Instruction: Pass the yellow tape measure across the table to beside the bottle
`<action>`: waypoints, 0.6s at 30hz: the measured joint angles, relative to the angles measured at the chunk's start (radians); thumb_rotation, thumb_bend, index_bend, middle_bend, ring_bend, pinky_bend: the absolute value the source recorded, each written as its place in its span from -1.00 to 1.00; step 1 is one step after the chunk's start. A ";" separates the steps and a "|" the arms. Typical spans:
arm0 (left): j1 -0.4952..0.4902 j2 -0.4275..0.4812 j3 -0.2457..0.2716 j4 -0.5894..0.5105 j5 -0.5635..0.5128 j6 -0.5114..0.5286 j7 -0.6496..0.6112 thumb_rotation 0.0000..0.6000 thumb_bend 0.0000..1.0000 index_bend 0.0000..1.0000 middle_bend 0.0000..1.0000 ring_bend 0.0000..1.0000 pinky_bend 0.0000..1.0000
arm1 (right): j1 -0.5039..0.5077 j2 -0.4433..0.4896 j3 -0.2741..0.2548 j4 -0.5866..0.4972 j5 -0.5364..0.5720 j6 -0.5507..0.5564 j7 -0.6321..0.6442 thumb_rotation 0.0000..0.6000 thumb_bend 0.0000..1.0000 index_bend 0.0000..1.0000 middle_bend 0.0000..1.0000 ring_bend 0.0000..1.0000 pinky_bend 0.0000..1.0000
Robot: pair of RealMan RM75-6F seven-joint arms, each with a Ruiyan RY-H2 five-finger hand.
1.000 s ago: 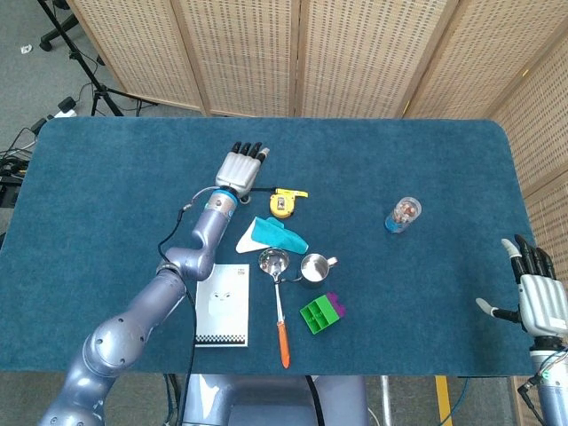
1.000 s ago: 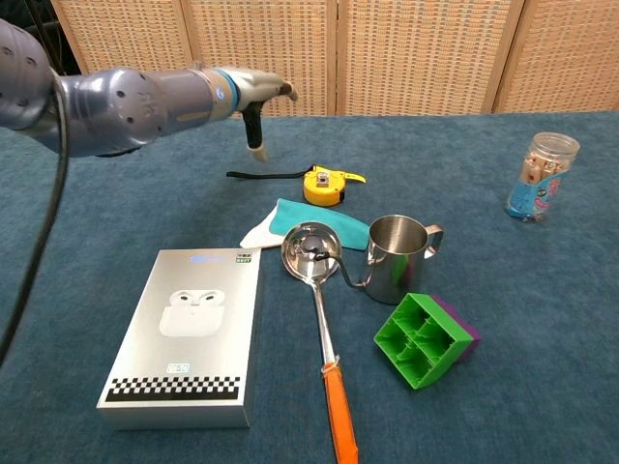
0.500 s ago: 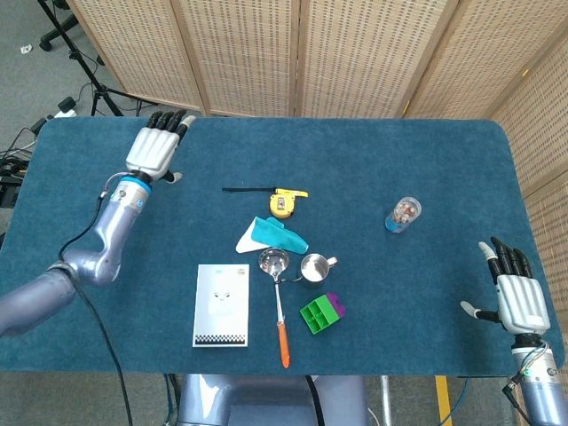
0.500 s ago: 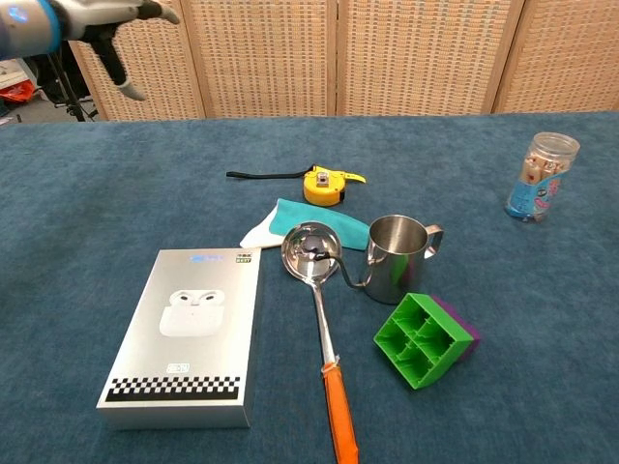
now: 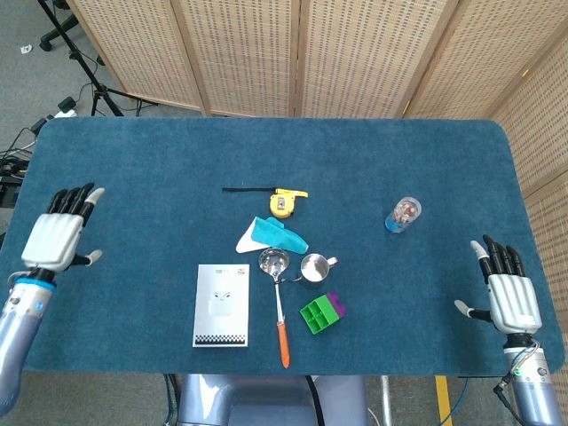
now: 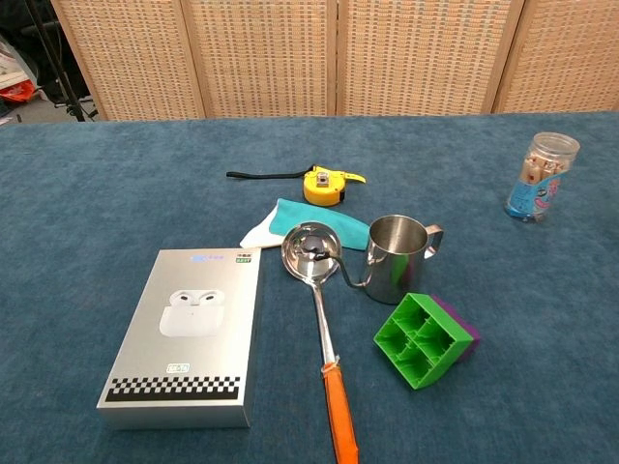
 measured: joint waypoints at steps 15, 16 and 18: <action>0.143 -0.068 0.063 -0.013 0.073 0.104 0.044 1.00 -0.64 -1.00 -1.00 -1.00 -1.00 | -0.005 -0.009 0.014 -0.010 -0.021 0.048 -0.025 1.00 -0.89 -0.97 -1.00 -1.00 -1.00; 0.145 -0.073 0.059 -0.005 0.076 0.106 0.042 1.00 -0.64 -1.00 -1.00 -1.00 -1.00 | -0.001 -0.010 0.018 -0.014 -0.020 0.046 -0.026 1.00 -0.89 -0.96 -1.00 -1.00 -1.00; 0.147 -0.082 0.054 0.006 0.078 0.099 0.040 1.00 -0.64 -1.00 -1.00 -1.00 -1.00 | 0.013 -0.009 0.027 -0.022 -0.019 0.036 -0.035 1.00 -0.89 -0.93 -1.00 -1.00 -1.00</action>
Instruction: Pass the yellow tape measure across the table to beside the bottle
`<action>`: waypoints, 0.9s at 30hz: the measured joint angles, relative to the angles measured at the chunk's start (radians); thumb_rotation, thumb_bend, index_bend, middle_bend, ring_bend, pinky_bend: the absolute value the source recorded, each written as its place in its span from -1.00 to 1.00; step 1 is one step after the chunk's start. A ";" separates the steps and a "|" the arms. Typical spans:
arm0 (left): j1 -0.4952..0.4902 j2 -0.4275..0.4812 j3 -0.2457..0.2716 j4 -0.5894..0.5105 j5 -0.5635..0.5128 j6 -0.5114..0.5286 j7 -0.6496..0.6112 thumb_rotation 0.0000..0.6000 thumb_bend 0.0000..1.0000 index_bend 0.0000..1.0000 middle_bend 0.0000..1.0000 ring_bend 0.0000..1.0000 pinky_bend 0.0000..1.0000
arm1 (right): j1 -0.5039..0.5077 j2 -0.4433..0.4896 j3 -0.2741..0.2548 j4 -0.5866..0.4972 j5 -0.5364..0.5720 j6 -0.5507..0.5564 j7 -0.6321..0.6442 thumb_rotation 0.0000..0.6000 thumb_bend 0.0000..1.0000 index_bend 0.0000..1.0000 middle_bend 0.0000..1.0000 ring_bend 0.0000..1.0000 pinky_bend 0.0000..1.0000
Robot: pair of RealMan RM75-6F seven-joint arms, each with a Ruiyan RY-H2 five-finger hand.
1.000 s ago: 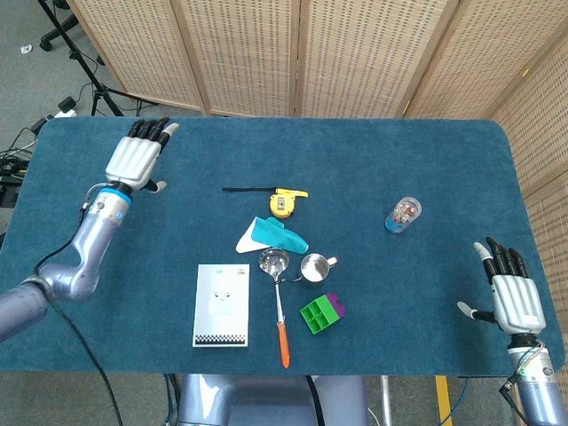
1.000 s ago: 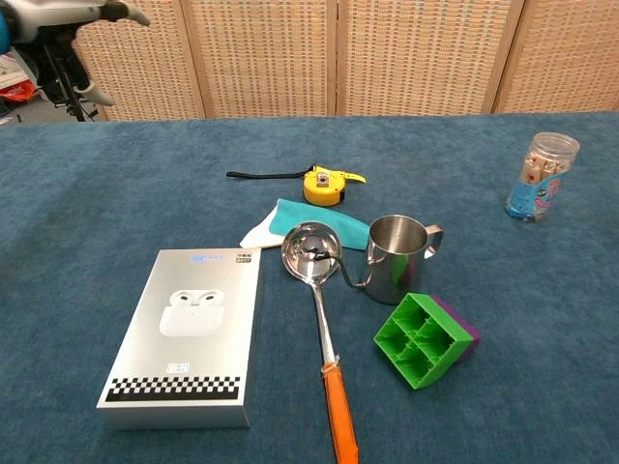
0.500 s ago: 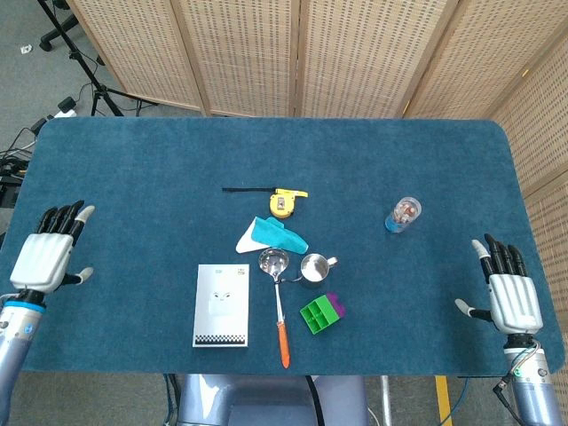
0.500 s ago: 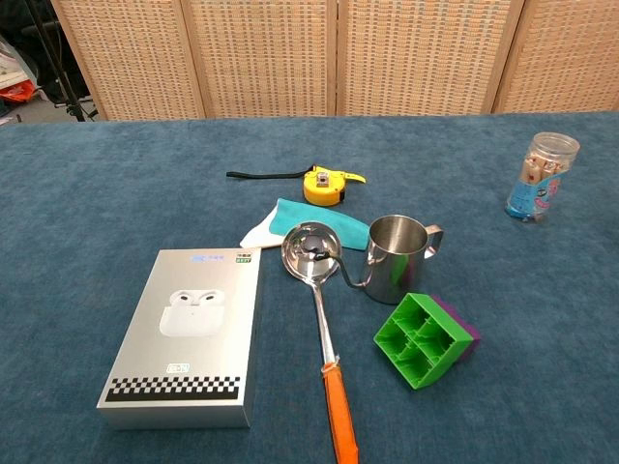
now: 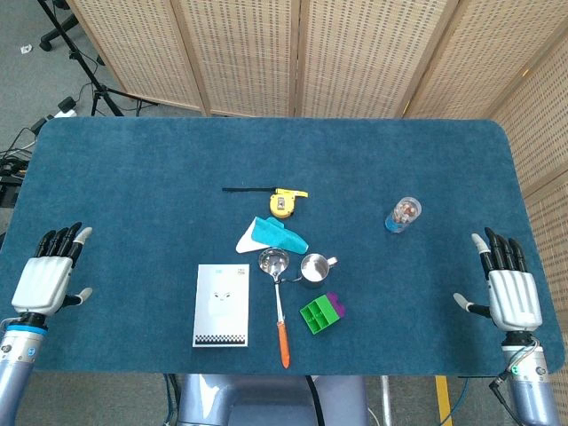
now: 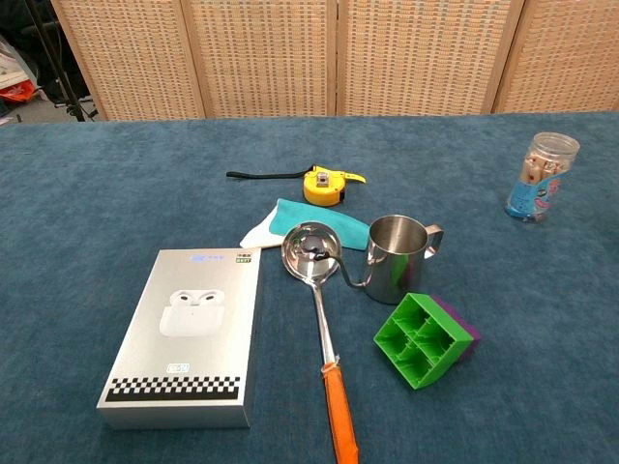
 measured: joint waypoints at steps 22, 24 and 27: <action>0.006 -0.025 -0.063 0.096 -0.048 -0.107 -0.110 1.00 -0.62 -1.00 -1.00 -1.00 -1.00 | 0.536 0.000 0.271 -0.146 0.367 -0.431 -0.515 1.00 -0.89 -0.75 -1.00 -1.00 -1.00; 0.007 -0.024 -0.068 0.103 -0.049 -0.116 -0.123 1.00 -0.62 -1.00 -1.00 -1.00 -1.00 | 0.586 -0.019 0.276 -0.133 0.427 -0.460 -0.541 1.00 -0.89 -0.74 -1.00 -1.00 -1.00; 0.007 -0.024 -0.073 0.117 -0.053 -0.135 -0.139 1.00 -0.62 -1.00 -1.00 -1.00 -1.00 | 0.645 -0.047 0.281 -0.109 0.535 -0.504 -0.573 1.00 -0.89 -0.72 -1.00 -1.00 -1.00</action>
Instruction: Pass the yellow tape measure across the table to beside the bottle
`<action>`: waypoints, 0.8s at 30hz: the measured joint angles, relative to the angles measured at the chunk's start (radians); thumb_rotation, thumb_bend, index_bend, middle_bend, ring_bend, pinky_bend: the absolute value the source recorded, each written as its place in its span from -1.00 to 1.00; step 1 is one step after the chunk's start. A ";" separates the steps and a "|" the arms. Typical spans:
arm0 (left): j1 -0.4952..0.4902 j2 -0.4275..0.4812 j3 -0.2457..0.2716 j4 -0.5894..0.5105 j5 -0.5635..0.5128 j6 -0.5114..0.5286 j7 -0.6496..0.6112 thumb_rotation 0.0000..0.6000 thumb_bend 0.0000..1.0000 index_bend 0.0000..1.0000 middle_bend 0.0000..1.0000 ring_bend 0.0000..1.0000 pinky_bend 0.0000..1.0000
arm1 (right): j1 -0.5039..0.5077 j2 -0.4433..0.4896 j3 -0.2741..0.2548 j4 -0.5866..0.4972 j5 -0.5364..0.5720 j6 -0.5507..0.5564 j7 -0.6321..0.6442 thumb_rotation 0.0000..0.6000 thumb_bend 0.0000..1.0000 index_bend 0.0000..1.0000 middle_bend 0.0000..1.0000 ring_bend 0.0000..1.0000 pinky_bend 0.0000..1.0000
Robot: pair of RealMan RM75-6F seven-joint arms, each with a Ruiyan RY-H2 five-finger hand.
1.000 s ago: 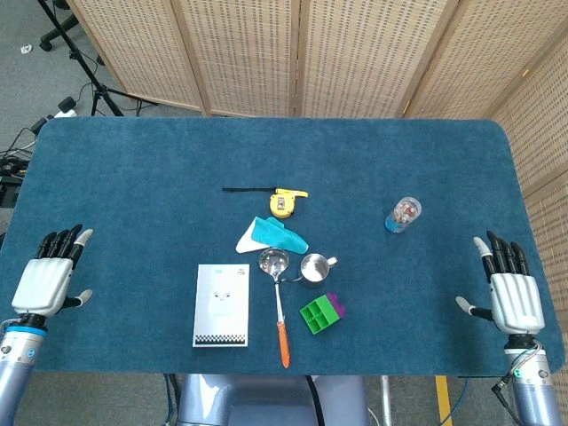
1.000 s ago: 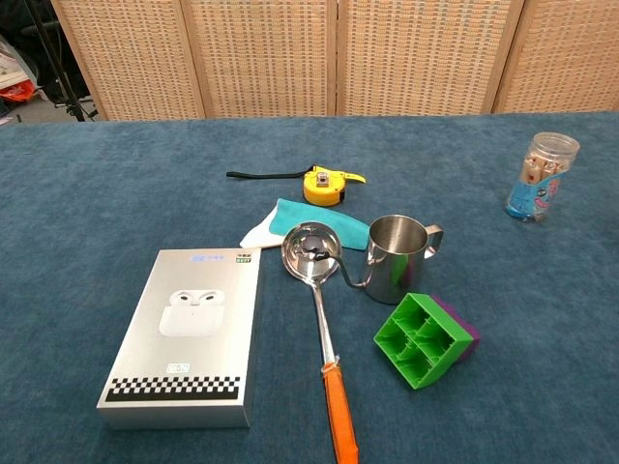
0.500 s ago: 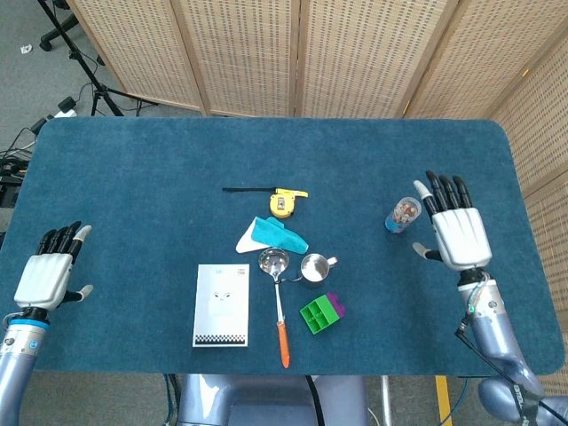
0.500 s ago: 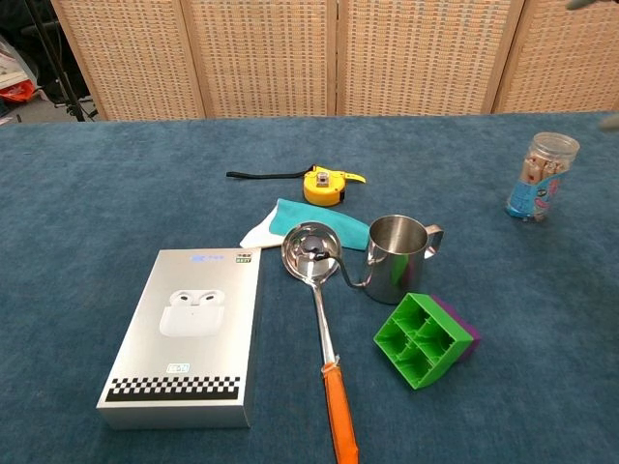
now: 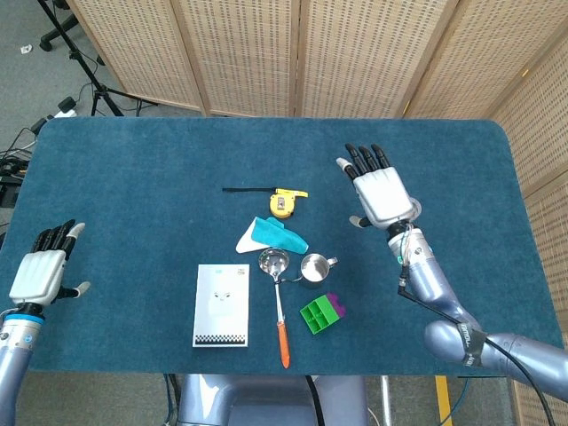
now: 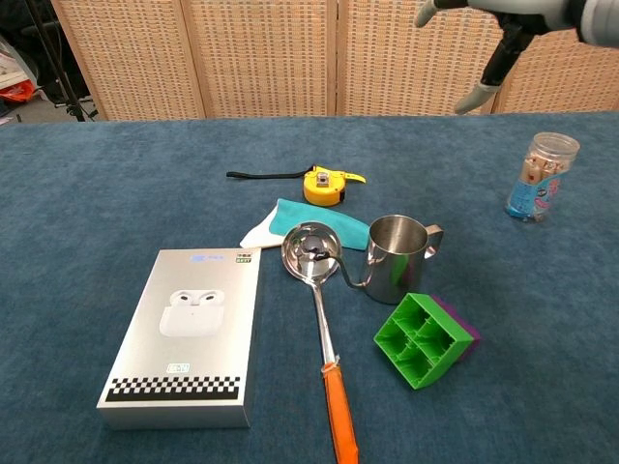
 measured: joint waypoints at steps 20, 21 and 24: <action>-0.011 -0.014 -0.016 0.060 -0.007 -0.101 -0.070 1.00 -0.61 -1.00 -1.00 -1.00 -1.00 | 0.450 -0.281 -0.107 0.413 0.688 -0.165 -0.240 1.00 -0.86 -0.67 -1.00 -1.00 -1.00; -0.011 -0.015 -0.017 0.062 -0.007 -0.105 -0.073 1.00 -0.61 -1.00 -1.00 -1.00 -1.00 | 0.466 -0.291 -0.112 0.429 0.725 -0.171 -0.252 1.00 -0.83 -0.67 -1.00 -1.00 -1.00; -0.014 -0.017 -0.017 0.069 -0.009 -0.122 -0.081 1.00 -0.61 -1.00 -1.00 -1.00 -1.00 | 0.511 -0.315 -0.121 0.475 0.830 -0.185 -0.287 1.00 -0.79 -0.66 -1.00 -1.00 -1.00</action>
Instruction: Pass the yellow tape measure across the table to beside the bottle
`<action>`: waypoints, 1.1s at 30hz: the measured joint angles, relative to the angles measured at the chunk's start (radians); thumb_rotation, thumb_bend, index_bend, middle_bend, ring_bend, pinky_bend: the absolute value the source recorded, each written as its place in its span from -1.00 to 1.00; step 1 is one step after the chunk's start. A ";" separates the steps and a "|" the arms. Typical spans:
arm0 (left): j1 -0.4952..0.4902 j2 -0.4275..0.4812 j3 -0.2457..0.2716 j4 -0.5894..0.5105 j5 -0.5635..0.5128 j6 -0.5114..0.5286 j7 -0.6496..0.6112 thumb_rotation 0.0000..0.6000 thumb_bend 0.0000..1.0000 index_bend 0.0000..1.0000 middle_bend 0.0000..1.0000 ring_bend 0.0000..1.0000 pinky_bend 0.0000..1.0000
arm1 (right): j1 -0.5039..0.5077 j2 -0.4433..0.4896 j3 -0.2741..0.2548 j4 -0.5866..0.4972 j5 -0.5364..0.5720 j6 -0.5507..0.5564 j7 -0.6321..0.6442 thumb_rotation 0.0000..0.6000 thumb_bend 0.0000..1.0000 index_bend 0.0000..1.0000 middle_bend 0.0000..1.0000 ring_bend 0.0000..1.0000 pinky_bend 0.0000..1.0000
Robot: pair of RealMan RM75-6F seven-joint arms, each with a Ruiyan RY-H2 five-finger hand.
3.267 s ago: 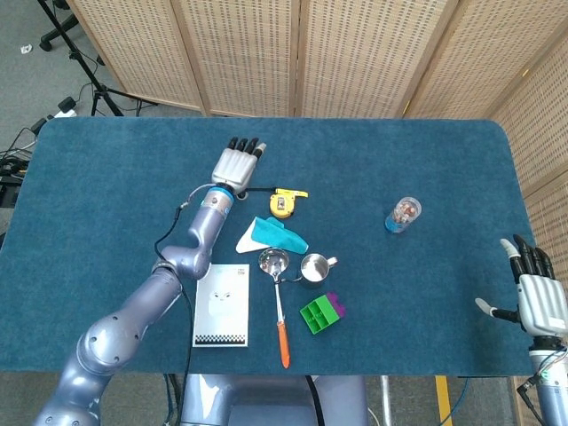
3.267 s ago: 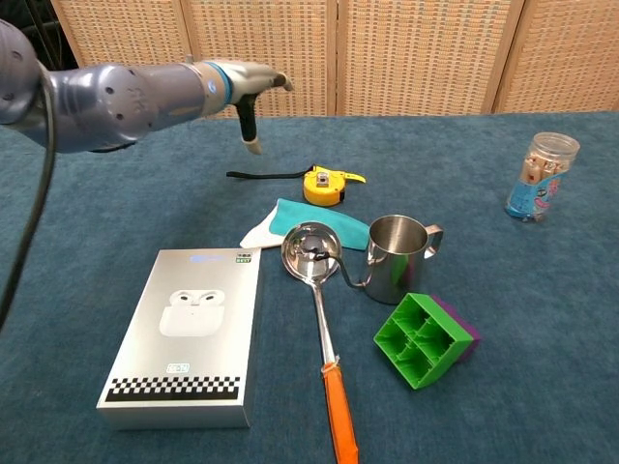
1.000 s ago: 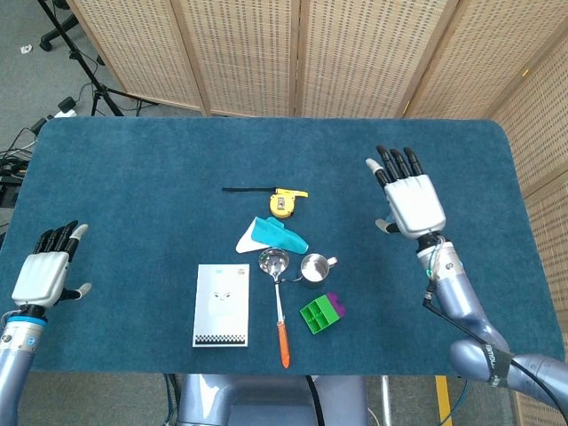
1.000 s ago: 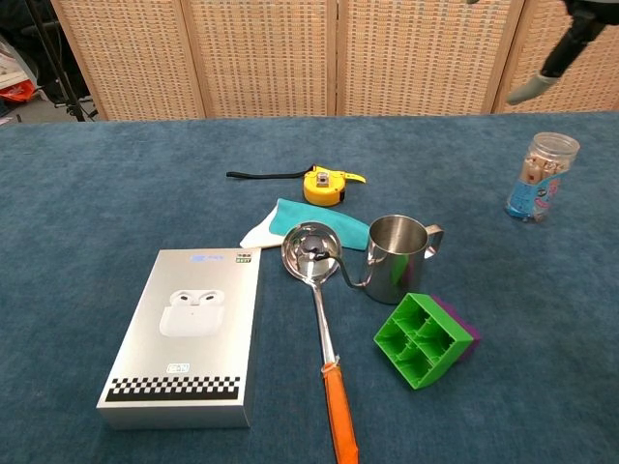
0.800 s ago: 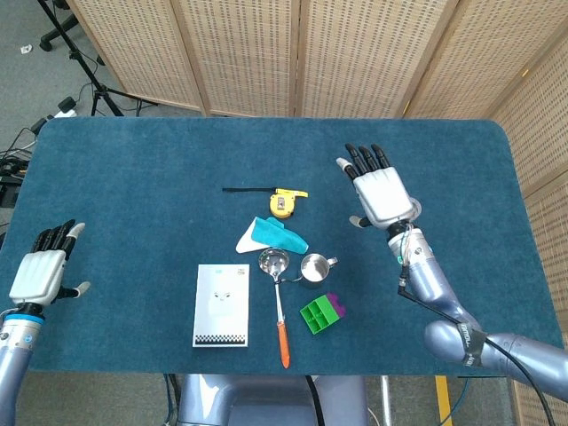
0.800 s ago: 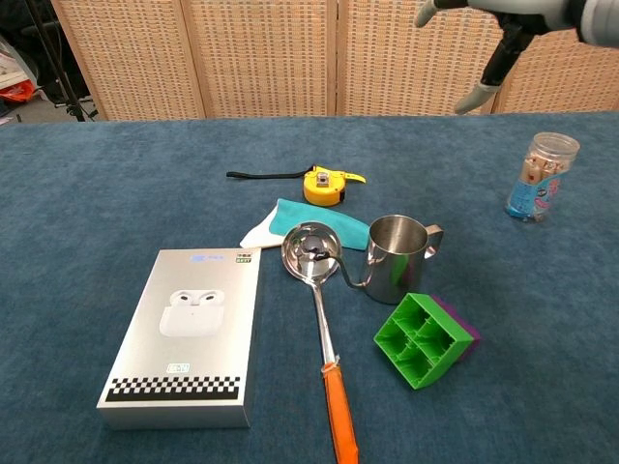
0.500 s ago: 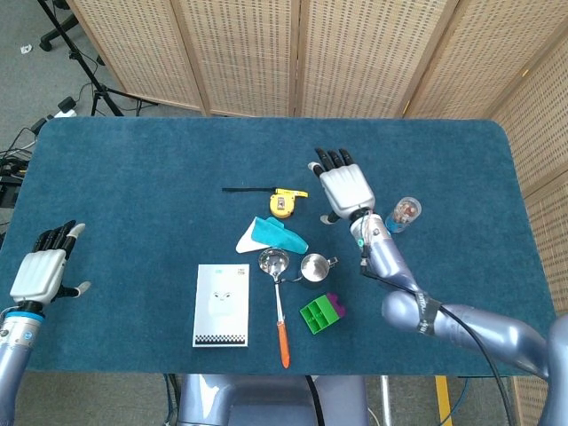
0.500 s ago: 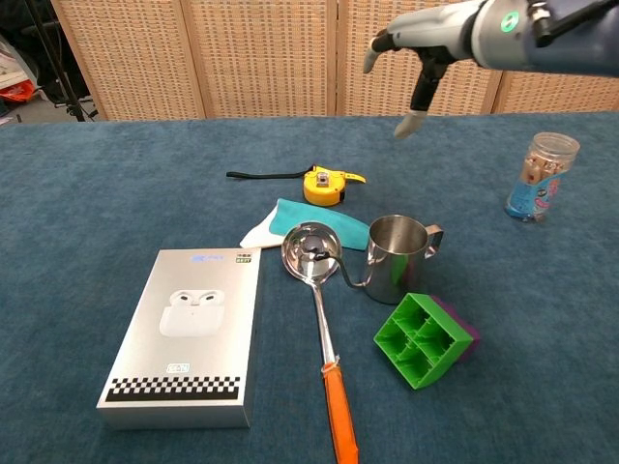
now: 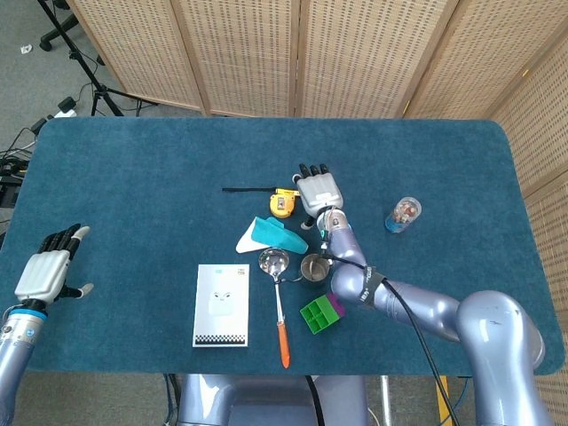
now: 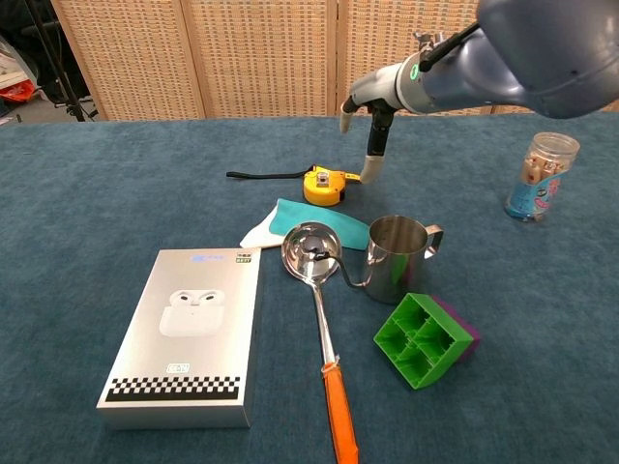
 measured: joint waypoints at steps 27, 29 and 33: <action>-0.003 -0.004 -0.011 0.035 0.000 -0.049 -0.047 1.00 -0.60 -1.00 -1.00 -1.00 -1.00 | 0.156 -0.216 0.010 0.361 0.222 -0.119 -0.111 1.00 -0.75 -0.64 -1.00 -1.00 -1.00; -0.004 -0.004 -0.011 0.035 0.003 -0.051 -0.049 1.00 -0.60 -1.00 -1.00 -1.00 -1.00 | 0.154 -0.218 0.012 0.370 0.213 -0.126 -0.105 1.00 -0.74 -0.64 -1.00 -1.00 -1.00; -0.004 -0.004 -0.011 0.036 0.006 -0.055 -0.053 1.00 -0.60 -1.00 -1.00 -1.00 -1.00 | 0.142 -0.224 0.013 0.395 0.192 -0.144 -0.088 1.00 -0.74 -0.64 -1.00 -1.00 -1.00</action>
